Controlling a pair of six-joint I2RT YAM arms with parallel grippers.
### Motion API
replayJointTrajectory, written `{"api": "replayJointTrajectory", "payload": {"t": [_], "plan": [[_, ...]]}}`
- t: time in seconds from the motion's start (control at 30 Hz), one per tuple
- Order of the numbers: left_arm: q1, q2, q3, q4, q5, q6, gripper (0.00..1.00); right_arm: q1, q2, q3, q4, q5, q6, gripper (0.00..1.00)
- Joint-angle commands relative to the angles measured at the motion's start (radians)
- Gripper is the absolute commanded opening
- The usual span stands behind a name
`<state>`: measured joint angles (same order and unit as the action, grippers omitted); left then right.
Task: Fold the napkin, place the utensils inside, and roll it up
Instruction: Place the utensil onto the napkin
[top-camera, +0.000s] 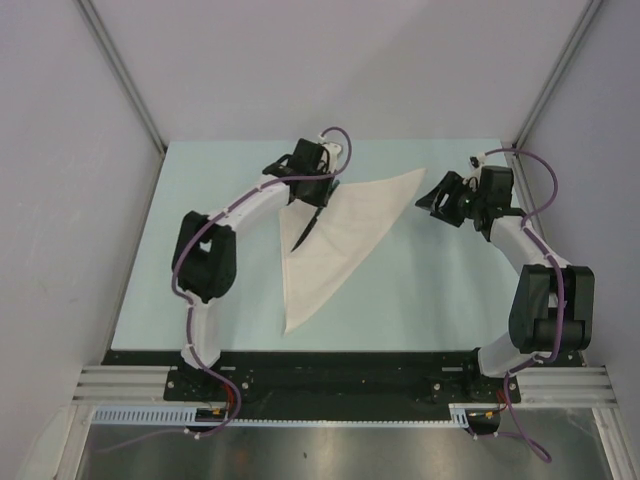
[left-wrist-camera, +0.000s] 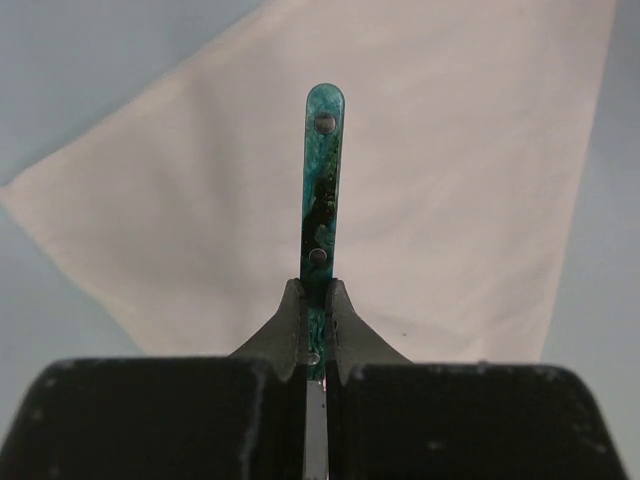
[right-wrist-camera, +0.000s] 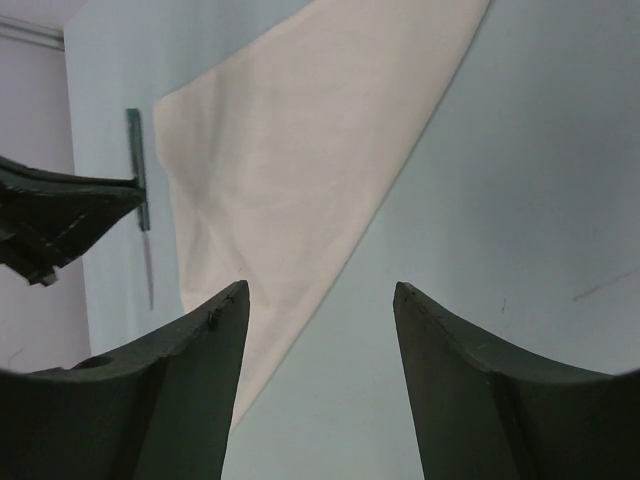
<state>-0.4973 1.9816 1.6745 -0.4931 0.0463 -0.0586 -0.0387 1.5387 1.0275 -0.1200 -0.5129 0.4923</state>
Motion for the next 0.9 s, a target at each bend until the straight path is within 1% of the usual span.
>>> {"api": "replayJointTrajectory", "payload": {"t": [0.0, 0.17, 0.2, 0.27, 0.43, 0.8, 0.87], "plan": [[-0.05, 0.146, 0.189, -0.071, 0.073, 0.043, 0.0, -0.009, -0.048, -0.014, -0.017, 0.002, -0.026, 0.65], [-0.092, 0.278, 0.342, -0.09, 0.101, 0.054, 0.0, -0.013, -0.038, -0.023, -0.017, 0.001, -0.034, 0.65], [-0.096, 0.316, 0.362, -0.097, 0.102, 0.054, 0.0, -0.013, -0.034, -0.023, -0.018, -0.002, -0.034, 0.65], [-0.104, 0.342, 0.398, -0.108, 0.113, 0.049, 0.0, -0.016, -0.028, -0.02, -0.017, -0.004, -0.032, 0.65], [-0.119, 0.381, 0.404, -0.081, 0.118, 0.034, 0.0, -0.024, -0.012, -0.018, -0.013, -0.015, -0.029, 0.65], [-0.133, 0.408, 0.404, -0.056, 0.147, -0.099, 0.0, -0.03, -0.003, -0.023, -0.012, -0.024, -0.024, 0.65], [-0.136, 0.413, 0.403, -0.048, 0.174, -0.107, 0.0, -0.03, -0.006, -0.024, -0.01, -0.024, -0.024, 0.65]]}}
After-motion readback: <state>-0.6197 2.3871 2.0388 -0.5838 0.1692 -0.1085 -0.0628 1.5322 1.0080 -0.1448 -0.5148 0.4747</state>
